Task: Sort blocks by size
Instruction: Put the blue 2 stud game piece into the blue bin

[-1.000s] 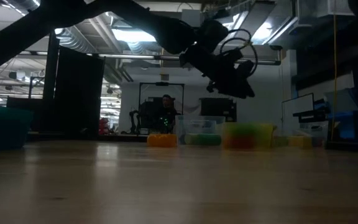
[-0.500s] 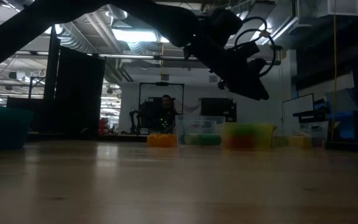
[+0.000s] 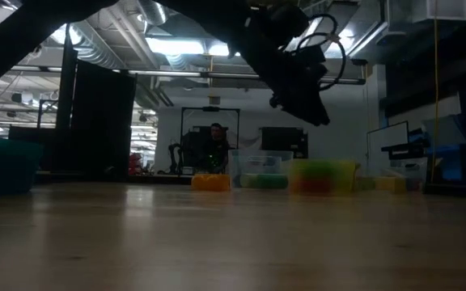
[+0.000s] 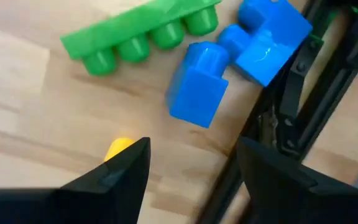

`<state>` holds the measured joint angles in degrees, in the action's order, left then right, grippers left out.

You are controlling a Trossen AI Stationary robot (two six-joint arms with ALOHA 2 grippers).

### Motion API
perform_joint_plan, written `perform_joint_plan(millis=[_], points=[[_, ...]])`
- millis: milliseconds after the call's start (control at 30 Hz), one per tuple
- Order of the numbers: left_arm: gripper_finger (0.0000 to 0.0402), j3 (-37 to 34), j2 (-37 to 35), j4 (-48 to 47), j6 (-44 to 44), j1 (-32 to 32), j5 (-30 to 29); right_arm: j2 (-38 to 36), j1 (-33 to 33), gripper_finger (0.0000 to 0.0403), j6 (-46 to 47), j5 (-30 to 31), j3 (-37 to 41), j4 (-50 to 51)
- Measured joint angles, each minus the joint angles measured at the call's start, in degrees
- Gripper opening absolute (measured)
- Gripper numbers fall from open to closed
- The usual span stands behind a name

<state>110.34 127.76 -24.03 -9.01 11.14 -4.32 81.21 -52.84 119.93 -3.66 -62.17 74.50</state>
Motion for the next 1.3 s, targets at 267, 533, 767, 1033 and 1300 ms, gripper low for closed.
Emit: perform_joint_plan(millis=[267,533,767,1033,1300], points=[[0.0159,0.0,-0.06,-4.26,0.2,-0.92,0.02,0.72,-3.97,0.0241,11.91,10.59,-0.02,0.34],[0.0159,0.0,-0.06,-7.09,0.8,-3.64,0.04,3.42,-4.2,0.0241,11.7,10.58,-0.04,0.95],[0.0159,0.0,-0.27,-7.06,-0.07,-5.98,0.11,5.31,-4.18,0.0241,11.81,11.5,-0.04,1.01],[0.0159,0.0,-0.3,-7.24,-0.05,-7.49,0.04,5.42,-4.2,0.0241,13.37,10.56,2.63,0.2],[0.0159,0.0,-0.32,-9.72,-0.58,-8.17,0.05,5.33,-4.2,0.0241,13.37,10.05,7.38,-4.85]])
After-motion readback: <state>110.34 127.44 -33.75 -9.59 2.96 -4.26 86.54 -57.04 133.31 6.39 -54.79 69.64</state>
